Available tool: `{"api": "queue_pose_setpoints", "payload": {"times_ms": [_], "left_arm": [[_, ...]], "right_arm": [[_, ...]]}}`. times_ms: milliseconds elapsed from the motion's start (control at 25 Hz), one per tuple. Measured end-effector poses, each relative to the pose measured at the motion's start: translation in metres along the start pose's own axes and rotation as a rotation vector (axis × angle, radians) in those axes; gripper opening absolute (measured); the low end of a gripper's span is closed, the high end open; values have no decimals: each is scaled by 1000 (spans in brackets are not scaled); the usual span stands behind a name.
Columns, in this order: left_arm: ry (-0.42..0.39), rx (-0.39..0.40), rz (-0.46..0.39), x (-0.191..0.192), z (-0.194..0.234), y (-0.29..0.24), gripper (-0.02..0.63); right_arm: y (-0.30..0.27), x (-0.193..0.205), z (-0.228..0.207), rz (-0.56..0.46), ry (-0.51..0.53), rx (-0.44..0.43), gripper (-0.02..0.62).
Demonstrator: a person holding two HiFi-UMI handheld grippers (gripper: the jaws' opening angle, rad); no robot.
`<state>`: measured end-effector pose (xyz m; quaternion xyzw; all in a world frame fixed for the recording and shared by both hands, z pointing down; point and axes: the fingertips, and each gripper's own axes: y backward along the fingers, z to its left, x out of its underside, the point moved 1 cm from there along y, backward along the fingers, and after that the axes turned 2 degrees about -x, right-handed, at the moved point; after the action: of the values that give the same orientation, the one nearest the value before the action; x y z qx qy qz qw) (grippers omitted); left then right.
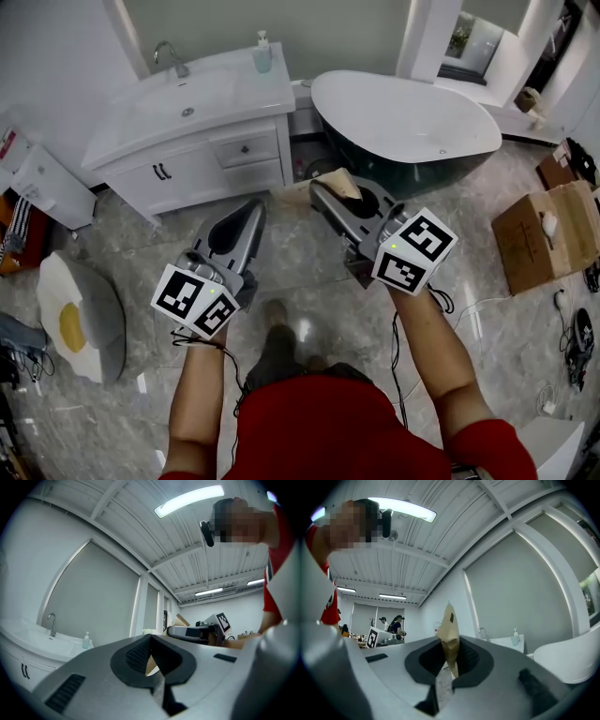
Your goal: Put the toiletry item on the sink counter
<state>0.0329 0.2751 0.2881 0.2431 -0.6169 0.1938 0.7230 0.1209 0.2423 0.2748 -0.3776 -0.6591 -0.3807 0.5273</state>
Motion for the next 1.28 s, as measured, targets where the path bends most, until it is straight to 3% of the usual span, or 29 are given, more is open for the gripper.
{"api": "queue_pose_setpoints", "payload": {"times_ms": [440, 880, 1280], "left_arm": [[-41, 17, -24, -9, 105, -61, 17], [-19, 62, -22, -23, 230, -130, 17], [11, 79, -17, -21, 296, -180, 17]], "right_arm": [[-84, -5, -76, 2, 20, 9, 44], [-186, -17, -160, -11, 35, 53, 44], [-234, -17, -224, -1, 21, 96, 44]]}}
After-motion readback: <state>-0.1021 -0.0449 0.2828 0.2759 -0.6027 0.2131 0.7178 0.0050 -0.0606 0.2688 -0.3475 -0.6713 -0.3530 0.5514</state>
